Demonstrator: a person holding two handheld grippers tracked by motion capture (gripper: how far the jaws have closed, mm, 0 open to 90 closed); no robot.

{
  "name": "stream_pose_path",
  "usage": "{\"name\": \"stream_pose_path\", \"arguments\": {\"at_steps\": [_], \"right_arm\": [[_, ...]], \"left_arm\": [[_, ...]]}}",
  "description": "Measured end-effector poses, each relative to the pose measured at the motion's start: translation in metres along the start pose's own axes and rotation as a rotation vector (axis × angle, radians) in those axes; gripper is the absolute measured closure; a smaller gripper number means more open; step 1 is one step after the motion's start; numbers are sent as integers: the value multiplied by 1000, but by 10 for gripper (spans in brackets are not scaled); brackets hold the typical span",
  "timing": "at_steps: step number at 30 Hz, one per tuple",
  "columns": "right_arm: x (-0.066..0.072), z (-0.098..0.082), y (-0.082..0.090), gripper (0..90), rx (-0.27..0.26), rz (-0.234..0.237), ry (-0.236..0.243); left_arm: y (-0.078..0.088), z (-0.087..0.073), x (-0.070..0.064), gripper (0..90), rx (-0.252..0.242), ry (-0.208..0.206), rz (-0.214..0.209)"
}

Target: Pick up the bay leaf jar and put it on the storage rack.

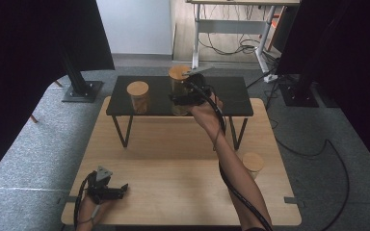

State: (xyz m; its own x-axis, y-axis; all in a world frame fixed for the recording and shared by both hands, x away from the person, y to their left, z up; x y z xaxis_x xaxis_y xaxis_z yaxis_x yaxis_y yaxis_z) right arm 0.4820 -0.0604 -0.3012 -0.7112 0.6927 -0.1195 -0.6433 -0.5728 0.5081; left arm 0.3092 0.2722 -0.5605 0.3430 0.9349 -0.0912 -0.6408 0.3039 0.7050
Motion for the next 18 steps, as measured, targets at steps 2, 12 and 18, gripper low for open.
{"name": "stream_pose_path", "arguments": {"at_steps": [2,12,18], "right_arm": [[-2,0,-1,249,-2,2,-5],[-2,0,-2,202,-3,9,24],[1,-6,-3,38,-18,-19,66]], "left_arm": [[0,0,0,14,0,0,0],[0,0,0,14,1,-2,-2],[0,0,0,14,2,-2,-2]]}}
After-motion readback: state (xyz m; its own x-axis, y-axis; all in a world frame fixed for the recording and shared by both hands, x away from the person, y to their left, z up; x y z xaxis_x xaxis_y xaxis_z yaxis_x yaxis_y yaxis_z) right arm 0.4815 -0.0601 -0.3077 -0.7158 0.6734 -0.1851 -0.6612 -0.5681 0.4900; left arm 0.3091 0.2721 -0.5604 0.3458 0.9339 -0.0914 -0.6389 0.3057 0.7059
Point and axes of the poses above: each handheld gripper's, and its own axes: y roughly backward along the jaws, z roughly out of its top, x roughly to its left, the point moved 1 cm from there along -y, roughly forward along the jaws, and after that the axes turned 9 degrees about y, right-handed, at the moved point
